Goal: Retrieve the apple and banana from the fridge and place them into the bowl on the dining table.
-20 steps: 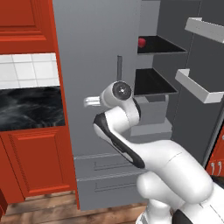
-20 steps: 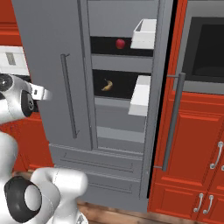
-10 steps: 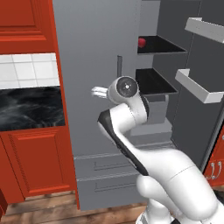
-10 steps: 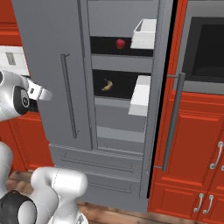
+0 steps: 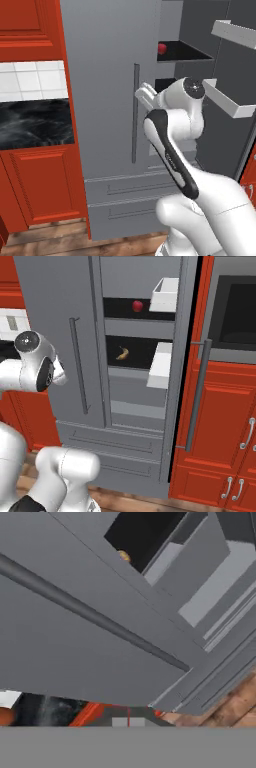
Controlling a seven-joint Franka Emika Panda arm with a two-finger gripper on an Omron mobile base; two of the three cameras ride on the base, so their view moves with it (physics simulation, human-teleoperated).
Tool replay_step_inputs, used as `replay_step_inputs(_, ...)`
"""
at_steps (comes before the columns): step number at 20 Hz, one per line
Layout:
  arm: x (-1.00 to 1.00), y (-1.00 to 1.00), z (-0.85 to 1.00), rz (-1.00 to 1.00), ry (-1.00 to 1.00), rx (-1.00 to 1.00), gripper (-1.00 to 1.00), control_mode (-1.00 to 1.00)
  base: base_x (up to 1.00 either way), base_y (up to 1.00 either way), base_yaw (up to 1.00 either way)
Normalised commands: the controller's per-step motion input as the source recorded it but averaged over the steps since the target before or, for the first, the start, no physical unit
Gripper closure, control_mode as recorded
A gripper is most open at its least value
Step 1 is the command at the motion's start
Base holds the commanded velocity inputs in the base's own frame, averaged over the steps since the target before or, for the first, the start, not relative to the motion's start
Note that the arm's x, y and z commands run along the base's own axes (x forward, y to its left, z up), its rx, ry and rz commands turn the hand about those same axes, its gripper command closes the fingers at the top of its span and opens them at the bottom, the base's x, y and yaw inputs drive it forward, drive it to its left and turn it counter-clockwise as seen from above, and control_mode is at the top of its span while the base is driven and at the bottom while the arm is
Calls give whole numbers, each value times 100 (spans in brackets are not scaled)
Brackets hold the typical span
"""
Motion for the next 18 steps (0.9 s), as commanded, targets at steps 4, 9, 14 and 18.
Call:
replay_step_inputs(4,-9,-64,-1,0,5,59,100,-100,0,0,0)
replay_step_inputs(9,2,-15,-1,0,-7,17,100,-100,0,0,0)
replay_step_inputs(14,6,-8,0,-4,0,13,-100,-100,0,0,0)
replay_step_inputs(18,14,-47,-1,-14,0,11,-100,-100,0,0,0)
